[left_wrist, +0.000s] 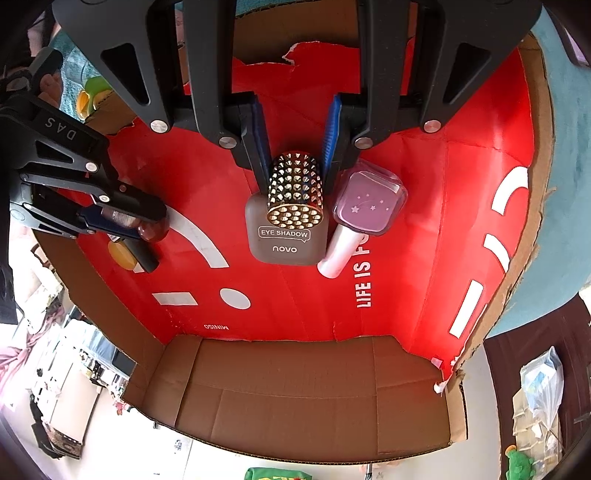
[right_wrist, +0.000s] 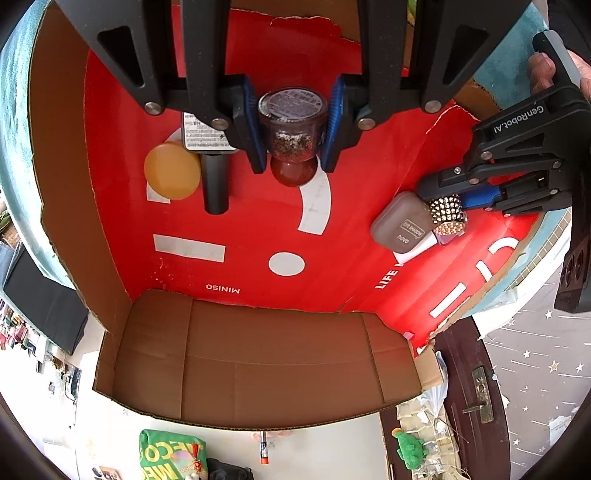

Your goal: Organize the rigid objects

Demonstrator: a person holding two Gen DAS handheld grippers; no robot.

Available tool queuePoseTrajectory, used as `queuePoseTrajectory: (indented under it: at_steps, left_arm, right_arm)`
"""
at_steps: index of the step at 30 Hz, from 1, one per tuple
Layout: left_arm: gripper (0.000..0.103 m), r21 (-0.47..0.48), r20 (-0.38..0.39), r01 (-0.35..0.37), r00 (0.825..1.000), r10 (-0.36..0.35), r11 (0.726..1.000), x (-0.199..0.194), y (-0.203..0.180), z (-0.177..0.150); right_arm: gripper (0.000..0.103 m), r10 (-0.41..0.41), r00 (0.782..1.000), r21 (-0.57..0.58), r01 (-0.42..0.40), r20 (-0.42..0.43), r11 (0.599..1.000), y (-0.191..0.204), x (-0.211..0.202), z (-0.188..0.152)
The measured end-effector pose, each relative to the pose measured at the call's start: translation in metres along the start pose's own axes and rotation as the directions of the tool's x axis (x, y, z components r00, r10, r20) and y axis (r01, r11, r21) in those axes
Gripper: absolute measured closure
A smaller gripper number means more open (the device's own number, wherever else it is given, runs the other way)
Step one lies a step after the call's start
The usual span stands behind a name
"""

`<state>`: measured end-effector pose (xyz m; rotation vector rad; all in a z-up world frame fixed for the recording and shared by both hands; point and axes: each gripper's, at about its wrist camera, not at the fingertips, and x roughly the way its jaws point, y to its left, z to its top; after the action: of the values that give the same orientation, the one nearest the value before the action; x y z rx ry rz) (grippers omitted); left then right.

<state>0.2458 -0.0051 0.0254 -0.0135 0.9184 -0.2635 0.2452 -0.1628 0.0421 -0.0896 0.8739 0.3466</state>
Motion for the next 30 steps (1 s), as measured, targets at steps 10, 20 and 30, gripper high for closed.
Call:
queuePoseTrajectory:
  at_steps: [10,20,30]
  left_arm:
    - [0.075,0.006,-0.006,0.006,1.0,-0.006,1.0,-0.002,-0.002,-0.002]
    - [0.033,0.014,0.04,-0.008,0.999,0.007,1.0,-0.016,-0.008,-0.008]
    - [0.031,0.015,0.058,-0.027,0.998,0.026,1.0,-0.03,-0.011,-0.017]
  right_arm:
    - [0.063,0.024,1.0,0.02,-0.024,0.003,1.0,-0.004,-0.006,-0.004]
    - [0.054,0.033,0.999,0.011,-0.033,0.019,0.999,0.0,-0.018,-0.011]
    - [0.033,0.051,0.995,0.001,-0.052,0.083,0.999,0.005,-0.046,-0.019]
